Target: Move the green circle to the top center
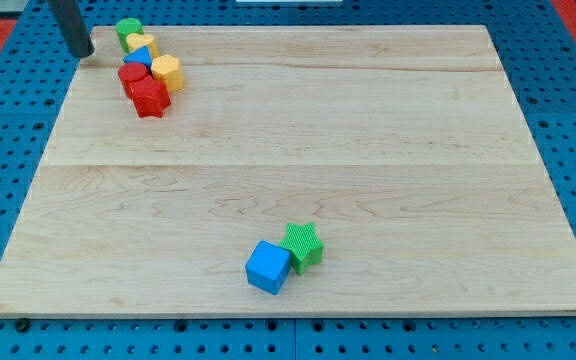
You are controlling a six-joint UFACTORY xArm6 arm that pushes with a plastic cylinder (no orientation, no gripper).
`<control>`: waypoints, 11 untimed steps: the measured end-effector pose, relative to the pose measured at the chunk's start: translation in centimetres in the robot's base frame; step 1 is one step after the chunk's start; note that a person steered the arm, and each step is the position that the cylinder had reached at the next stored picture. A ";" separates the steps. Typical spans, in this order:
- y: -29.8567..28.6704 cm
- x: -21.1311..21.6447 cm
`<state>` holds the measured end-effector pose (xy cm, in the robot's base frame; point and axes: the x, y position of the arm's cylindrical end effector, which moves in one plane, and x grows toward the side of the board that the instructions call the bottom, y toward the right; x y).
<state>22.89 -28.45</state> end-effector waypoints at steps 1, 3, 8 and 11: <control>0.1 -3.6; 6.1 -0.4; 18.4 -0.9; 22.5 -3.5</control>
